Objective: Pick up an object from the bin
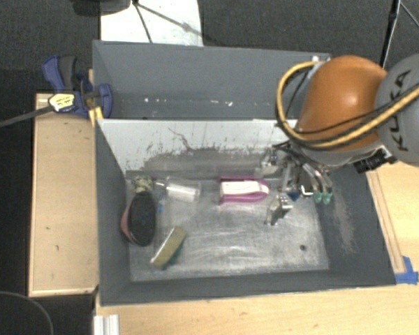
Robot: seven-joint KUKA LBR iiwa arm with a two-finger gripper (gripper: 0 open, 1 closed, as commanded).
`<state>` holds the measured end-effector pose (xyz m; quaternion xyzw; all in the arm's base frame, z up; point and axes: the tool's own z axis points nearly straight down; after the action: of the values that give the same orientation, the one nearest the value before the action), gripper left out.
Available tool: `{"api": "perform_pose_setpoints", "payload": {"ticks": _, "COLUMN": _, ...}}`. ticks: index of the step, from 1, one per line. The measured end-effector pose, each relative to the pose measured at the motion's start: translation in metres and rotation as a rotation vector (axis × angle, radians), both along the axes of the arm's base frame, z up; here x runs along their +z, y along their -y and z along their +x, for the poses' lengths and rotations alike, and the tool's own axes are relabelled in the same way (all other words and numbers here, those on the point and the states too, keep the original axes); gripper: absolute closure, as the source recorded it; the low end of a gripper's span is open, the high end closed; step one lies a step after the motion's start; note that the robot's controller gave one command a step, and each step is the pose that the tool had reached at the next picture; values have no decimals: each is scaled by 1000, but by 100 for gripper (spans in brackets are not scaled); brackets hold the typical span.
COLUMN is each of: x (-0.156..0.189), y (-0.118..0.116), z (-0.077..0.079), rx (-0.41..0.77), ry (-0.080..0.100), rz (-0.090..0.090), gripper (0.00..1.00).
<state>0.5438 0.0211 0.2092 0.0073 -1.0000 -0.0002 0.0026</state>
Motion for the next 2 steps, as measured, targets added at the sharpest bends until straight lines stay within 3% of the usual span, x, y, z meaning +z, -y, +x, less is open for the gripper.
{"api": "perform_pose_setpoints", "payload": {"ticks": 1, "x": -133, "y": -22, "z": 53, "rx": -4, "ry": 25, "rz": 1, "gripper": 0}}
{"api": "perform_pose_setpoints", "payload": {"ticks": 2, "x": -109, "y": -112, "z": 45, "rx": -180, "ry": 6, "rz": 2, "gripper": 0}}
